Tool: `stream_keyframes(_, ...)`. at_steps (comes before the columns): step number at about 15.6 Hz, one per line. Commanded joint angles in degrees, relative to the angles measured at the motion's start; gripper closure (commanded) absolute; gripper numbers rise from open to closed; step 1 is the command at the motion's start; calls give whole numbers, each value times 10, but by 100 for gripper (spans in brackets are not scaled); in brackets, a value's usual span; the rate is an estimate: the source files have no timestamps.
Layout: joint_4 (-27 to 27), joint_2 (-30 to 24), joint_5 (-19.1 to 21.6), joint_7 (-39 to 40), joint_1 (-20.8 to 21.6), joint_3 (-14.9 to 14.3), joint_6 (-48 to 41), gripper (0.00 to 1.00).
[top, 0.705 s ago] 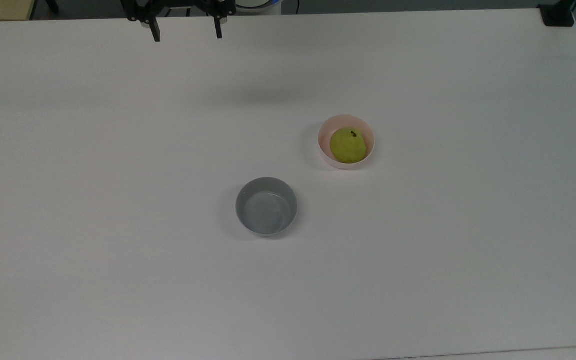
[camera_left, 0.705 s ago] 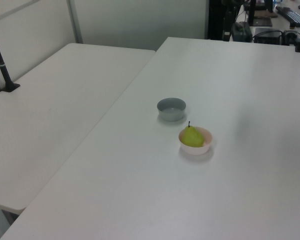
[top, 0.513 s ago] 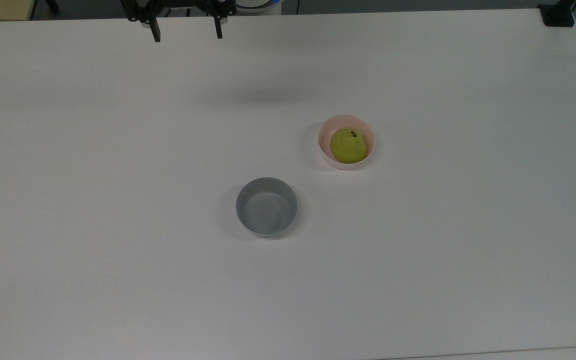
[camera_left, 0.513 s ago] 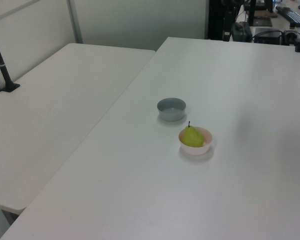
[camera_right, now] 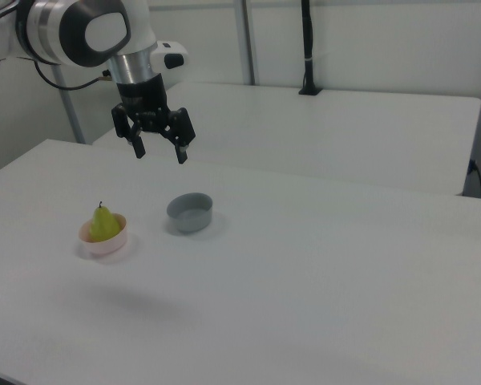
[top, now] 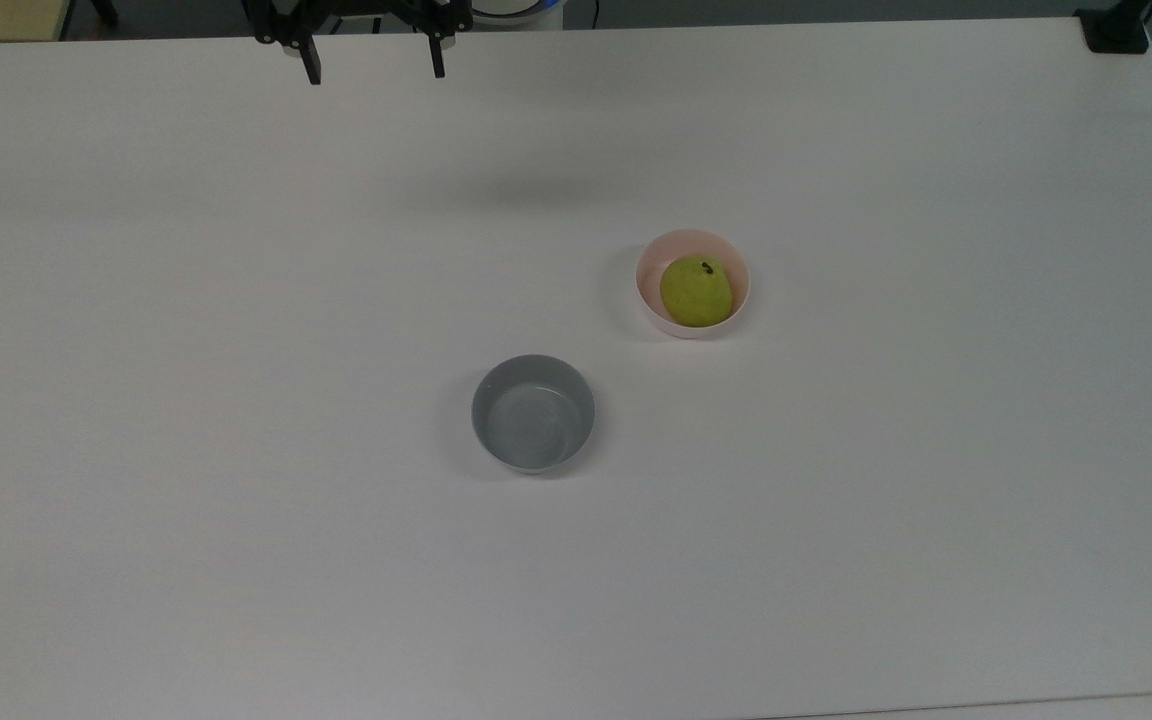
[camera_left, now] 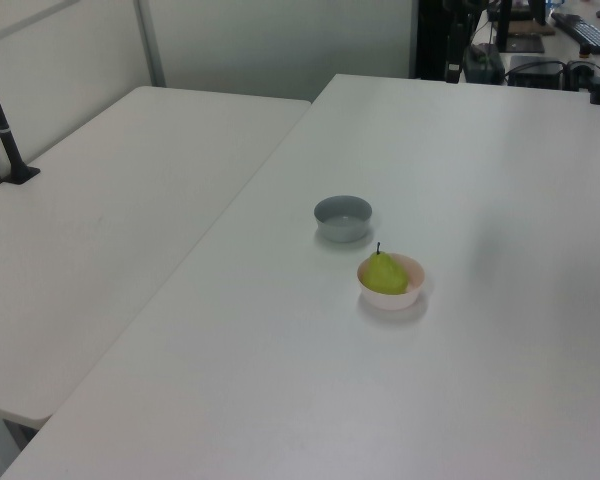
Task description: Pick up a pear from the bowl
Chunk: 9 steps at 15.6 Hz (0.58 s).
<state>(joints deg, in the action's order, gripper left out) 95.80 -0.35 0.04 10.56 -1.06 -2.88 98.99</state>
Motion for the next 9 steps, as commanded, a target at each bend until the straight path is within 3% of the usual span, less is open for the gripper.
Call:
stream_keyframes(1, -3, 2, 6, -10, 6, -1, 6, 0)
stream_keyframes(7, -4, 2, 2, -1, 6, -1, 6, 0)
stream_keyframes(9, -3, 3, 1, 36, 6, 0, 6, 0)
